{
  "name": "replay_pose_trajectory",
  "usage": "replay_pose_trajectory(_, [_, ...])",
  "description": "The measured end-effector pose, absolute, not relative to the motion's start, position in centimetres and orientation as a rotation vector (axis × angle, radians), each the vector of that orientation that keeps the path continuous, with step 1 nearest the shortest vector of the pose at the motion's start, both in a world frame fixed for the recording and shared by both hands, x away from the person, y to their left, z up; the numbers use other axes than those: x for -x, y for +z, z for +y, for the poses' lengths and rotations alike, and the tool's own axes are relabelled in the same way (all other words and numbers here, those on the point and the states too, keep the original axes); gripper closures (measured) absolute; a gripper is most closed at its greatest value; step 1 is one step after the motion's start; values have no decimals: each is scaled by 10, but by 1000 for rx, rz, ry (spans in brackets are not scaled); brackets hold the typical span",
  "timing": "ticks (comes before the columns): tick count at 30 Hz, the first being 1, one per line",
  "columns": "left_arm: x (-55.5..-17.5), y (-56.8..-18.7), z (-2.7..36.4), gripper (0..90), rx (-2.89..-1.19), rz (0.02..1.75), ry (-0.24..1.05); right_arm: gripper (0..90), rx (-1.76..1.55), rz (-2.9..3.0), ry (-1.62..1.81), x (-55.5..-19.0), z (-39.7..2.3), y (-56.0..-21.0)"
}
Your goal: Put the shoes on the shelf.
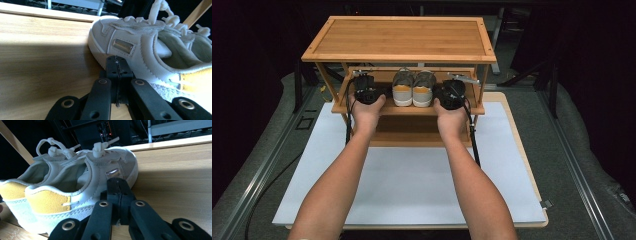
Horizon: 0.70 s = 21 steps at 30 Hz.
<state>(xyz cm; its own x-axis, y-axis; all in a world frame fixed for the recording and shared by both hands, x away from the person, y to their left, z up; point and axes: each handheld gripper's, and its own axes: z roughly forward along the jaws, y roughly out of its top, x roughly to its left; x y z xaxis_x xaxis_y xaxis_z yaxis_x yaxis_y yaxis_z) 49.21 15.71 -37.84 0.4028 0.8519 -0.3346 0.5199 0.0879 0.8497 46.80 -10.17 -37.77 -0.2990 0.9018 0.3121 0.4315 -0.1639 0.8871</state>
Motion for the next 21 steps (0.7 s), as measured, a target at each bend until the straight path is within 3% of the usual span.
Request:
replay_pose_trajectory(12, [-490,-380,157,894,-1561,1262,382,900,-1528,1655,1452,-472,-102,-380])
replay_pose_trajectory(21, [-473,-378,170,893,-1533,1255,400,900,-1432,1638,1431,-446,-101,-374])
